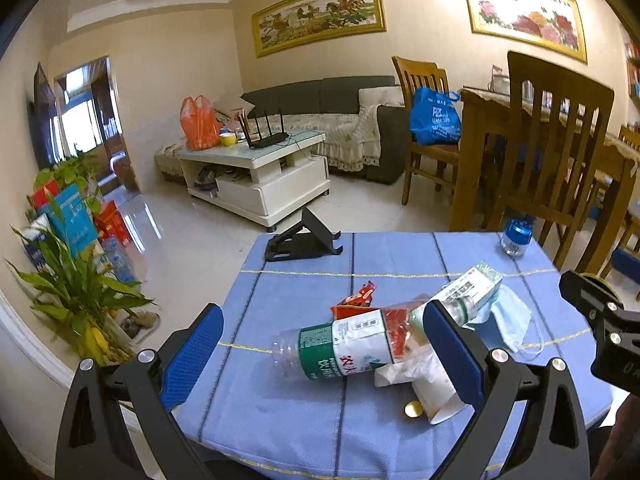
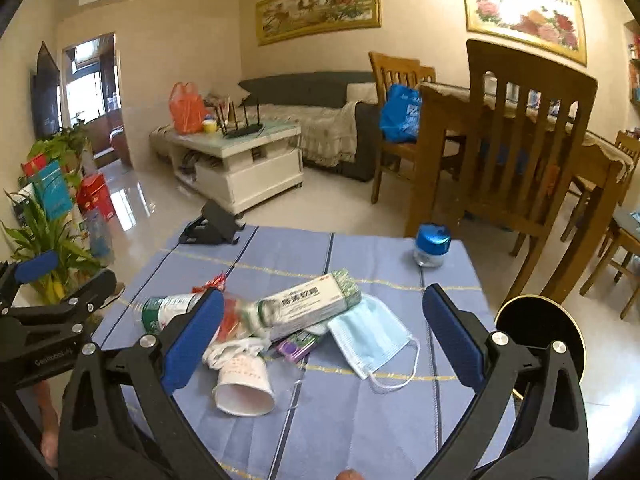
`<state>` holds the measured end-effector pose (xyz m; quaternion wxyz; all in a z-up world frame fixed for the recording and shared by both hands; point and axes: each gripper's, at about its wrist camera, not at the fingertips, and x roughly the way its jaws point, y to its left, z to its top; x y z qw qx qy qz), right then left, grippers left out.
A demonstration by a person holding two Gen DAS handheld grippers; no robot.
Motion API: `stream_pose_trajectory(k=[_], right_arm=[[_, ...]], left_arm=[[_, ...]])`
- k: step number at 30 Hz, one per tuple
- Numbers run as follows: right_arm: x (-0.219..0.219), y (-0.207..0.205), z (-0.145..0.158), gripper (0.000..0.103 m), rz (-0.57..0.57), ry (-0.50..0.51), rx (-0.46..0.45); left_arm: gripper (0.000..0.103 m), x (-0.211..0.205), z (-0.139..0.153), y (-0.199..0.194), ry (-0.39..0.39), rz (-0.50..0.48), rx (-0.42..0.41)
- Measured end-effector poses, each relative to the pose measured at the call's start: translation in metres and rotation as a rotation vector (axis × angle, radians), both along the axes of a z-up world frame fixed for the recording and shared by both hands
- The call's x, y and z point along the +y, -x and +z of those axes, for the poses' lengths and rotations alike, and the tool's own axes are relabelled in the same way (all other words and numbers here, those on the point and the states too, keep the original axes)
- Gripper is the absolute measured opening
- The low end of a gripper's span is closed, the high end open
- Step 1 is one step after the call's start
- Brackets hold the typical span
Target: Collect trash
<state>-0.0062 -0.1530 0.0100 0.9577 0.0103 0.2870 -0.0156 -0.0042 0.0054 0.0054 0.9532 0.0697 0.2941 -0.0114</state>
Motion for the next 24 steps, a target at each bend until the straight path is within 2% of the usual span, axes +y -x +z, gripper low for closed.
stream_pose_trajectory(k=[2,5,7,14,22,24], right_arm=[[-0.002,-0.002,0.000,0.098,-0.026,0.016,0.025],[-0.008,0.001,0.004,0.098,-0.036,-0.019,0.009],[-0.007,0.004,0.006,0.098,-0.045,0.002,0.002],[-0.005,-0.001,-0.002,0.098,-0.025,-0.031,0.046],[0.008,0.001,0.000,0.098,-0.007,0.027,0.041],[0.014,-0.001,-0.002,0.098,0.022,0.033,0.064]], left_arm=[[0.097,-0.002,0.002,0.003,-0.015,-0.002,-0.013],[0.097,0.001,0.004,0.003,0.001,-0.003,-0.008],[0.097,0.003,0.003,0.001,0.003,0.008,-0.002],[0.097,0.010,0.001,-0.004,0.026,0.030,0.028],[0.097,0.012,-0.001,-0.007,0.055,0.024,0.051],[0.097,0.012,-0.003,-0.007,0.053,0.024,0.054]])
